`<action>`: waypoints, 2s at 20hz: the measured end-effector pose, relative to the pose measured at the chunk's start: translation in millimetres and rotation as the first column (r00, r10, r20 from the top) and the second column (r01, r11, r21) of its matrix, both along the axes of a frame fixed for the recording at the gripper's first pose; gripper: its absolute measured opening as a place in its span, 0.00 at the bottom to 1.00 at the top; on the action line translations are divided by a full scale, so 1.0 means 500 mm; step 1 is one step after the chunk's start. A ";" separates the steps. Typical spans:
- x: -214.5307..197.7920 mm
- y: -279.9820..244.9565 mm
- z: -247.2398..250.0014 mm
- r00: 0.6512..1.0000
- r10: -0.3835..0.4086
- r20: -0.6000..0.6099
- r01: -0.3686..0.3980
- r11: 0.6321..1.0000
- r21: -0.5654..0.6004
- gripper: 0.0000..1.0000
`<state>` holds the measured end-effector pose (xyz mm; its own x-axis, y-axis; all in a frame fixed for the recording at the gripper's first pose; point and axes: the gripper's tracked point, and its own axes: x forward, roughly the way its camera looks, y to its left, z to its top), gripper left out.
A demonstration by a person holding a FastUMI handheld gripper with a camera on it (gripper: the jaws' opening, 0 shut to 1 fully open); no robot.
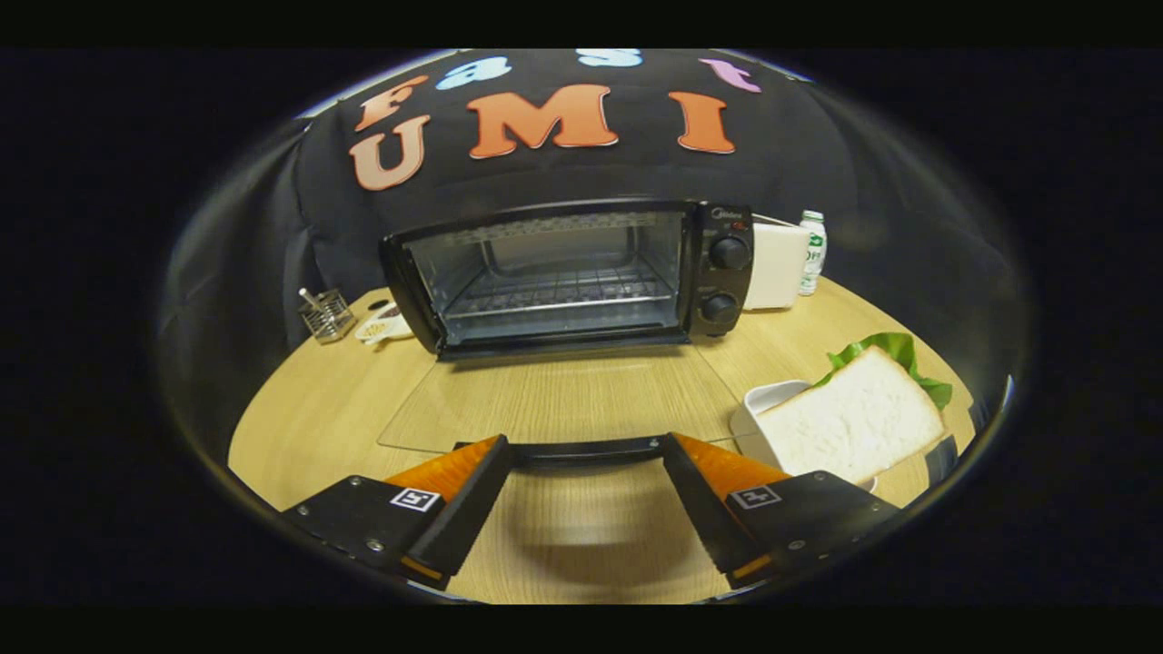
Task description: Open the toaster oven, put the food inside, and close the toaster oven door.
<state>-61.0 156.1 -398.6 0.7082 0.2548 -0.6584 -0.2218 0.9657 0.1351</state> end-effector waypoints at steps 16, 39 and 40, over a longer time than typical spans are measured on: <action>0.134 -0.318 0.172 0.999 0.020 0.044 -0.016 0.996 -0.087 0.99; 0.098 -0.358 -0.002 0.895 0.085 -0.437 0.003 0.980 0.198 0.33; 0.101 -0.362 0.011 0.901 0.074 -0.428 0.007 0.983 0.184 0.29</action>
